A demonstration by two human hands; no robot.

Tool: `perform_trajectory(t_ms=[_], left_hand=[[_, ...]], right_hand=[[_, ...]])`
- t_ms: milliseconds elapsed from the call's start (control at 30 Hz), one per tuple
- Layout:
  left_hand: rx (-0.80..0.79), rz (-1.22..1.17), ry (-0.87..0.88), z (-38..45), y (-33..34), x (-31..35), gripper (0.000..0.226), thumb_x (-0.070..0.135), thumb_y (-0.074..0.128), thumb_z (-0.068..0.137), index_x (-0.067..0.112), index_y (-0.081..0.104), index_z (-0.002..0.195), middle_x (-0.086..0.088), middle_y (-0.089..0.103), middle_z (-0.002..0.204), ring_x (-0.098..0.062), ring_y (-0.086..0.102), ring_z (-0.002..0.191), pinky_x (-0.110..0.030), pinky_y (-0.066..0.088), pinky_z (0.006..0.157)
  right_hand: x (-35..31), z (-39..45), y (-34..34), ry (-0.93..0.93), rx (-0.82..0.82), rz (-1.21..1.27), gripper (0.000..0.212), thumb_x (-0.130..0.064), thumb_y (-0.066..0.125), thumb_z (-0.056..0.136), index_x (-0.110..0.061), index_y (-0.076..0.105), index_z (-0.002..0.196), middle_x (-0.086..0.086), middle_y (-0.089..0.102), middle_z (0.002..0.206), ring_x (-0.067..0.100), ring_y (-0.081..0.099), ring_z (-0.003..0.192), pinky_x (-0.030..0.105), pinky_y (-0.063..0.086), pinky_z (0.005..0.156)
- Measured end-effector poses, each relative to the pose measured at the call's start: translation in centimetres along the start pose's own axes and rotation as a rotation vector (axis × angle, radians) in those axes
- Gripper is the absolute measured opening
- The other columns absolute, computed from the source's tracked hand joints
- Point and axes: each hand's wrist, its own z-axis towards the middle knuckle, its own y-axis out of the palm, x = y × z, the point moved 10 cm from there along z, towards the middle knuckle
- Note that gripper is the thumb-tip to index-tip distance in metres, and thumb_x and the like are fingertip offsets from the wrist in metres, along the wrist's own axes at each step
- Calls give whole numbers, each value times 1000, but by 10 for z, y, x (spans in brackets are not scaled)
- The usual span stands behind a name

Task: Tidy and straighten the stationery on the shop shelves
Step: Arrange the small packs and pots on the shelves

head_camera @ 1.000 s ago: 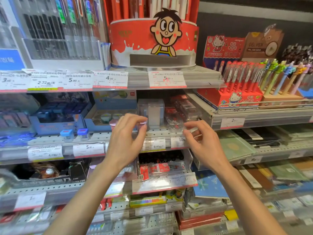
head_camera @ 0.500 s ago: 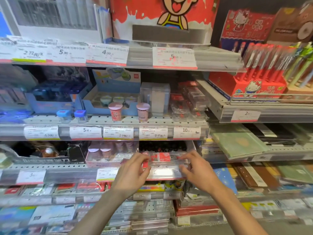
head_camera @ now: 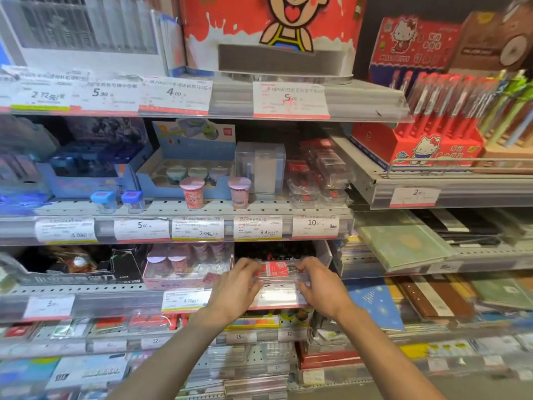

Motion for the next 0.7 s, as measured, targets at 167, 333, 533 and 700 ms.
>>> perform_trajectory(t_ms=[167,333,533,700], left_hand=[[13,-36,17,-1,-5,2,35,39,53,97,25,54,130,11,49,134,-18,63,107,-37,52,86],[62,-104,94,-16,-26,8,39,46,53,96,31,54,132,18,49,136,-11,61,113,-34,51,90],[94,-134,177,-41,-65,18,42,57,53,91,36,57,127,28,52,128,2,59,100,-26,49,87],[126,-195,249,-62,-104,33,42,65,47,89,43,57,122,32,50,124,-1,64,76,-26,52,83]], right_hand=[[-1,-3,-8,-16,22,13,37,-35,60,95,-27,49,130,-11,55,133,16,63,109,37,52,90],[-6,-13,-26,-68,31,47,40,-38,61,94,-29,49,130,-14,54,130,9,61,98,33,50,86],[-27,-34,-58,-155,18,136,32,-42,67,91,-30,60,121,-21,54,128,-11,56,73,15,43,76],[-48,-55,-98,-209,34,274,24,-45,74,83,-35,65,103,-25,59,117,5,59,76,18,47,73]])
